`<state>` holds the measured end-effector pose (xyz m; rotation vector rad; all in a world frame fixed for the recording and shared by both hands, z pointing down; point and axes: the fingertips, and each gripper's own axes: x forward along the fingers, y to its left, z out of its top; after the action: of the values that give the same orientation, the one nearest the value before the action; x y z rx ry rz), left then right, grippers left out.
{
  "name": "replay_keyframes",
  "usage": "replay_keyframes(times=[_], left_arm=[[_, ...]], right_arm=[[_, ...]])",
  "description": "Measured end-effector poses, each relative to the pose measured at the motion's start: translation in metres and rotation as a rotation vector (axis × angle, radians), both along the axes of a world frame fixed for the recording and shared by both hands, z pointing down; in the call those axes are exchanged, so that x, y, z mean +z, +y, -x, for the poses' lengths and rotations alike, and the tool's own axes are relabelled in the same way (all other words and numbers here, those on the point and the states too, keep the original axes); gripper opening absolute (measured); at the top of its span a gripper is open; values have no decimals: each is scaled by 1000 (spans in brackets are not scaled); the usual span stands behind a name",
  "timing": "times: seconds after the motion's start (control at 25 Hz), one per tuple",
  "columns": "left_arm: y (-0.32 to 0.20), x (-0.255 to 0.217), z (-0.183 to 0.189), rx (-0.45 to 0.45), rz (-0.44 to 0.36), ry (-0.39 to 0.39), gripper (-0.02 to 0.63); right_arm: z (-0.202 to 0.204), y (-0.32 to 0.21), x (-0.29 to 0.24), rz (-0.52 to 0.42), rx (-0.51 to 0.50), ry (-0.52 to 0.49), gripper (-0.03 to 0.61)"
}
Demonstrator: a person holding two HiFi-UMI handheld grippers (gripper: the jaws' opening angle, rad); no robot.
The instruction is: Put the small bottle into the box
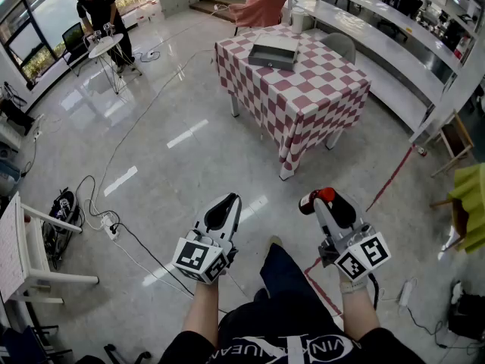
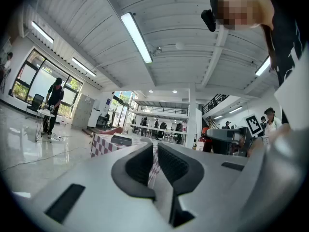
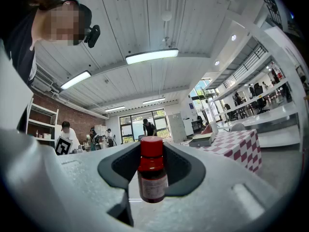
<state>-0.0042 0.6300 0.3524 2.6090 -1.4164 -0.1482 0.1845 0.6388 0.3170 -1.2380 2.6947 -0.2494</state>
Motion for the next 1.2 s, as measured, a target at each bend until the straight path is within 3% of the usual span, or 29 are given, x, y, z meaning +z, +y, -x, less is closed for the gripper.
replay_keyframes(times=[0.28,0.48,0.8,1.2], left_arm=[[-84,4,1,-36,46,1,34],[-141,0,-6,-13,52,54,34],[-216,2,6,-44,49,17,34],[-268,-1,23,-105,32,-1,34]], right_arm=[[-3,-81,13,3,3,26,141],[-3,-139,20,24,5,24,141],[-1,-217,21,34,-21,43,141],[6,-277,18,43,-76,-5,141]])
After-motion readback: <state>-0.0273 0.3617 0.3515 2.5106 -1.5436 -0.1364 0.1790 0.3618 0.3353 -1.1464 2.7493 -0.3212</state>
